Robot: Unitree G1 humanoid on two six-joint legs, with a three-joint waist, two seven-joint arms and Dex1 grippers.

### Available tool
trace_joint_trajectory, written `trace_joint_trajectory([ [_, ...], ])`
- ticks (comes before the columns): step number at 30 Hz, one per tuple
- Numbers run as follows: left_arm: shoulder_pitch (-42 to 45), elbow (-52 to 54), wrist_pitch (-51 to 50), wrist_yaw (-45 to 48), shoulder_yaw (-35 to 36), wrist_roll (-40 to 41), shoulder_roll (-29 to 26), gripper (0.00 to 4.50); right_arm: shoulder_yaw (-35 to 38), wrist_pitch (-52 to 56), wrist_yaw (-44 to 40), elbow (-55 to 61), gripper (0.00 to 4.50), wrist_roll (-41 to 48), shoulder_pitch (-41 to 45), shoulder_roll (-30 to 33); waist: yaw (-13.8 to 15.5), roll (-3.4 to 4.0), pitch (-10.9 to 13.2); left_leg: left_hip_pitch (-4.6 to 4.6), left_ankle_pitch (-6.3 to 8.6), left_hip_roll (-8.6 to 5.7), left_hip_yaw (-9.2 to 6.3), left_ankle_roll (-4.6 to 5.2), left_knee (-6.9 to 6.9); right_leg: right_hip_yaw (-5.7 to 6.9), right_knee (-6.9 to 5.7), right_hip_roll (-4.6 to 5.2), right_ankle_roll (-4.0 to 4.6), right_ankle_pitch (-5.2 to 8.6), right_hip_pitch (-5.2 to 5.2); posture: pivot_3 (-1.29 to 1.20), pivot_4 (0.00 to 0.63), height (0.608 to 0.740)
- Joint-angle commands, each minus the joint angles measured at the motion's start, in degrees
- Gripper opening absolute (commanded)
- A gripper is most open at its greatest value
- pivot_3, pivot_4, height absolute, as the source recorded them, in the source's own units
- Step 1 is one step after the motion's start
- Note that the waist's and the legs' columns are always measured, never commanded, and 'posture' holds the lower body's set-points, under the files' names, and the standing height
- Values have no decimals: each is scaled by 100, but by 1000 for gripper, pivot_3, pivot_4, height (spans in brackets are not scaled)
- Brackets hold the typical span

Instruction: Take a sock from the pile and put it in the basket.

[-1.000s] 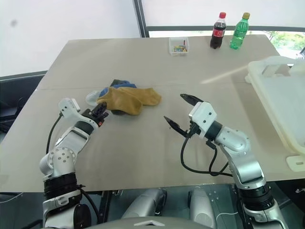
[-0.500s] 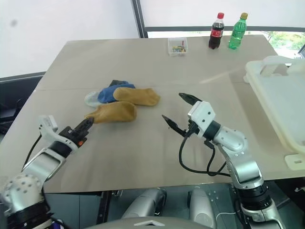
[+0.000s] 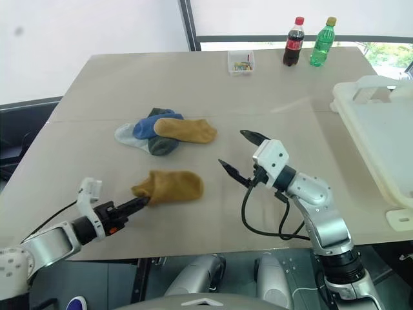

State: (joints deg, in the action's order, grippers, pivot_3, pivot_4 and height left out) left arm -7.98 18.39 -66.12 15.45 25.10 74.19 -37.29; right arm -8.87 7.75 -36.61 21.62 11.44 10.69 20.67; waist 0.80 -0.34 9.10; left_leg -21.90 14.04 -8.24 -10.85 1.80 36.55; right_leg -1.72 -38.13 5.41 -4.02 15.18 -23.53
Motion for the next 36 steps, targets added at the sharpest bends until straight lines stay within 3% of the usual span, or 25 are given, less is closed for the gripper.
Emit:
trace_joint_trajectory([
  [1,497,-43,-54,206,-430,-94,-37,100,177,-74,131,349,4500,-4,-78,58,-3,0,0,0,0,0,2,0,-1,-1,0,0,1,0,-1,0,150,740],
  [8,1669,-519,-184,40,-1231,-143,627,100,363,120,266,670,4500,60,-375,246,-30,-3,-2,-1,0,2,15,0,-2,-4,-1,-3,1,-3,-4,0,150,740],
  [12,1624,-343,-333,21,-1322,0,716,100,572,194,257,780,4500,123,-542,390,-79,-3,-2,0,0,10,21,1,-5,-18,-1,-8,1,-3,-7,0,150,740],
  [17,1178,-125,-235,-37,-834,129,535,100,716,202,200,804,4500,232,-705,502,-112,-3,-2,4,1,38,33,-2,-5,-39,1,-33,11,-9,-8,0,150,740],
  [20,744,97,-270,299,-452,163,124,856,721,202,227,825,4500,272,-747,489,-147,-3,-2,7,2,51,40,-5,-5,-42,0,-45,18,-13,-9,0,150,740],
  [24,520,321,305,577,-306,-504,-221,2695,687,129,288,809,4500,231,-785,456,-107,-1,-1,11,5,58,53,-9,-7,-55,2,-51,20,-14,-11,0,150,740],
  [28,756,267,784,972,-401,-930,-295,2695,674,127,317,828,4500,227,-823,435,-16,-2,-1,9,5,57,61,-8,-7,-57,10,-49,22,-15,-10,0,150,740],
  [36,1835,-648,736,1075,-1590,-1715,153,2695,825,42,24,1200,4500,441,-1349,719,-15,-2,-2,7,7,56,68,-5,-7,-57,10,-49,18,-18,-12,0,150,740],
])
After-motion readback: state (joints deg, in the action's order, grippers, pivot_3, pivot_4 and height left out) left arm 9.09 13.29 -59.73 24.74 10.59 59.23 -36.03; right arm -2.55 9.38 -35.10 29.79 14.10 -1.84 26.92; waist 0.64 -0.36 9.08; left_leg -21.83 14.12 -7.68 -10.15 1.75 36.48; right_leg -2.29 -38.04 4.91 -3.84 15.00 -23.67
